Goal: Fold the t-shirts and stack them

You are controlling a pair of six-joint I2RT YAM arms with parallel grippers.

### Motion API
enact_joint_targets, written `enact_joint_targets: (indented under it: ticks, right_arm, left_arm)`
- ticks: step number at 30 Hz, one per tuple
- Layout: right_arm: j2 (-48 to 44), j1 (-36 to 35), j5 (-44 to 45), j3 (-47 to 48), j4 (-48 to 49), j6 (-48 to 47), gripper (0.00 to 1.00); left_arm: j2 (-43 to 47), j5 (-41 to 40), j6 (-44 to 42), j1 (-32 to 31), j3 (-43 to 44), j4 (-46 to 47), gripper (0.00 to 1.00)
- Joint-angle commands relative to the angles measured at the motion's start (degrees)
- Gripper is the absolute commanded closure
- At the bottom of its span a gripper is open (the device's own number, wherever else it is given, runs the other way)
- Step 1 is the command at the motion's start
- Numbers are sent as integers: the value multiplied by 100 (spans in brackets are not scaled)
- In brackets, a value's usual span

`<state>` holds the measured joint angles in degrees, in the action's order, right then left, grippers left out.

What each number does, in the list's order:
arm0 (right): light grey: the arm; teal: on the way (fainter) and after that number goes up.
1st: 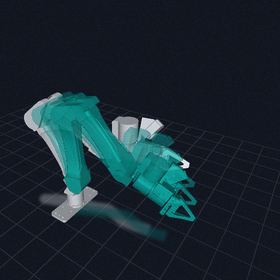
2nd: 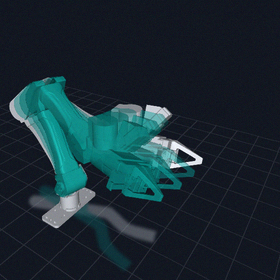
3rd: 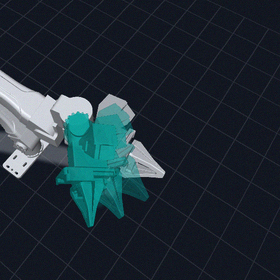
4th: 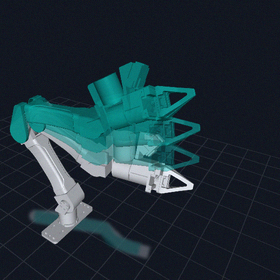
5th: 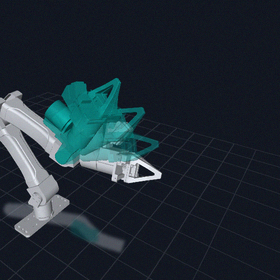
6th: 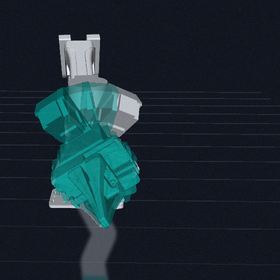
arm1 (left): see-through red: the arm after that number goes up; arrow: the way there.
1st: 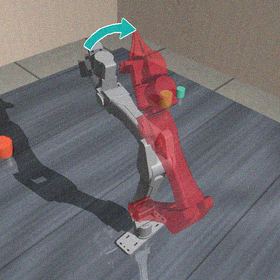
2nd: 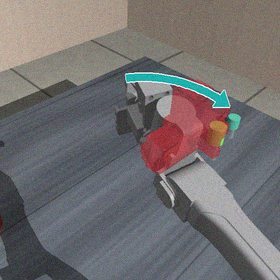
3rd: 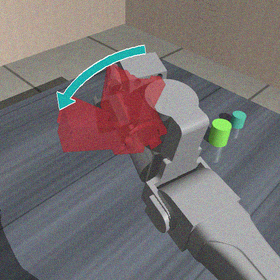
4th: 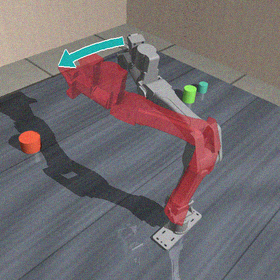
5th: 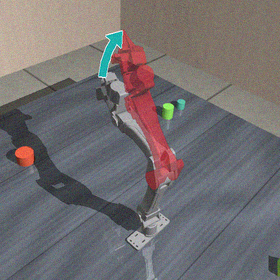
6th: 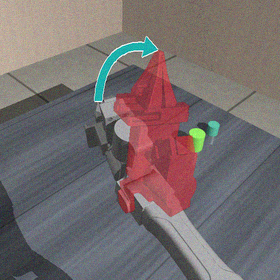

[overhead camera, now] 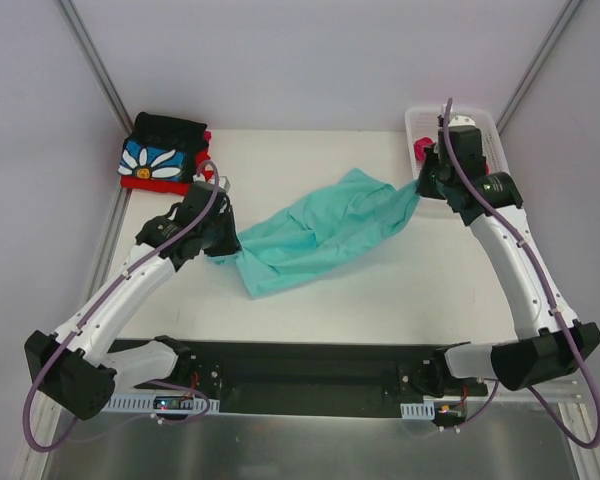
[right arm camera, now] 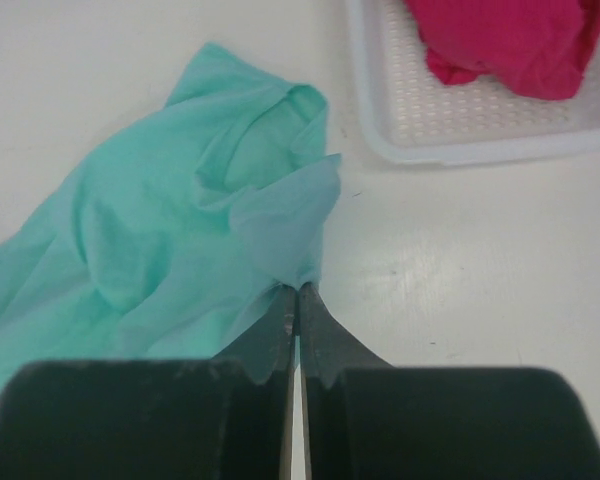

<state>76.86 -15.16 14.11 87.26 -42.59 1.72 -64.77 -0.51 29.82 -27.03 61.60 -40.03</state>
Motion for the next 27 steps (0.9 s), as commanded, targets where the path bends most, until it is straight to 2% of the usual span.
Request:
enact_joint_targets:
  ticks: [1,3,5,13,23,27]
  right_arm:
    - [-610,-479,-418,-122,286,-409,99]
    - [-663,-523,-409,-96,199,-383,99]
    - [-716,-541,-331,-69,119,-374,99]
    - [-945,-655,-84,-254,31,-453,99]
    - [-1006,-664,101,-324,-21,-620,99]
    - [-1006,-673,110,-429,-12,-646,99]
  left_arm:
    - [378,-413,-511,-31,18,443,100]
    - [247,-755,-836,4,446,444,100]
    - [-131,-749,-1057,74,773,435,100]
    - [-2124,-81,-1233,461,1933,592,100]
    - [-3971,455,-1366,1014,4392,444,100]
    - [-4726,649,-1356,1278,4939,356,100]
